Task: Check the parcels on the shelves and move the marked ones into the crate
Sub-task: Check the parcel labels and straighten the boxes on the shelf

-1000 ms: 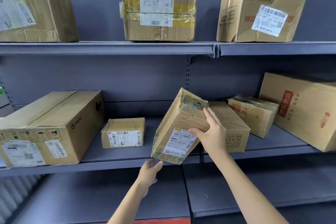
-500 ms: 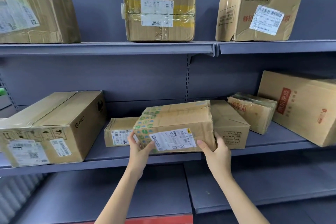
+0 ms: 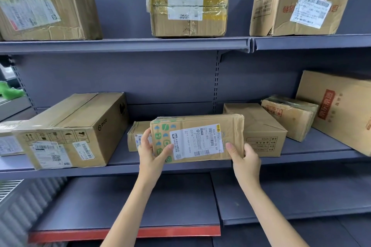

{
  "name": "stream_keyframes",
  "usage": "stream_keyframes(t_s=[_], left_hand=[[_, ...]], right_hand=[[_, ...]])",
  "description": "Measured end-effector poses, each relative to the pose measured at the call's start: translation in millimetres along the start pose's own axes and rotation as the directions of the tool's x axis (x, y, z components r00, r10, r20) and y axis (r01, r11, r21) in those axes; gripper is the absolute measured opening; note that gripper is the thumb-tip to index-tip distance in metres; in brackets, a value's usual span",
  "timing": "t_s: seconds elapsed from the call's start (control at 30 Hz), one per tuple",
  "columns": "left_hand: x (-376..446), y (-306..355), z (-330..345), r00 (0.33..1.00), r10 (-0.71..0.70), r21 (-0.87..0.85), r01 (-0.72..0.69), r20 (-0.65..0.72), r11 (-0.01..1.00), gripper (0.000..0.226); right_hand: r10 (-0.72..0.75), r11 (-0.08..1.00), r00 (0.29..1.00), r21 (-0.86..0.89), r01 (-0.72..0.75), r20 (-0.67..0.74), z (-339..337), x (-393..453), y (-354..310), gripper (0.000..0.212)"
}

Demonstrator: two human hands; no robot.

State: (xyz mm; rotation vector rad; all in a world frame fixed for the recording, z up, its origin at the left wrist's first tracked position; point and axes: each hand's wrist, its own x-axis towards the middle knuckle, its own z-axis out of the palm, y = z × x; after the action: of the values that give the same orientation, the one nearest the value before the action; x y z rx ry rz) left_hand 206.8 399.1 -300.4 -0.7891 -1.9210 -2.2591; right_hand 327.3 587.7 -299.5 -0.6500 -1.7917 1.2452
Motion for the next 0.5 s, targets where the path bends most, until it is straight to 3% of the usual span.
stream_keyframes(t_s=[0.17,0.3,0.5], left_hand=[[-6.5,-6.3,-11.9,0.997,-0.073,0.038,0.073,0.001,0.997,0.059],[-8.4,-13.5,-22.6,0.995,-0.098,0.091,0.099,-0.006,0.991,0.066],[-15.4,-32.3,-30.4,0.977,-0.215,0.160,0.213,-0.007,0.964,0.105]], right_hand=[[0.016,1.000,0.999,-0.007,-0.016,0.039,5.3,-6.2,4.8,0.035],[0.040,0.998,0.991,-0.053,-0.033,0.128,11.4,-6.1,9.2,0.015],[0.085,0.988,0.980,-0.139,-0.060,0.182,18.3,-1.4,13.5,0.038]])
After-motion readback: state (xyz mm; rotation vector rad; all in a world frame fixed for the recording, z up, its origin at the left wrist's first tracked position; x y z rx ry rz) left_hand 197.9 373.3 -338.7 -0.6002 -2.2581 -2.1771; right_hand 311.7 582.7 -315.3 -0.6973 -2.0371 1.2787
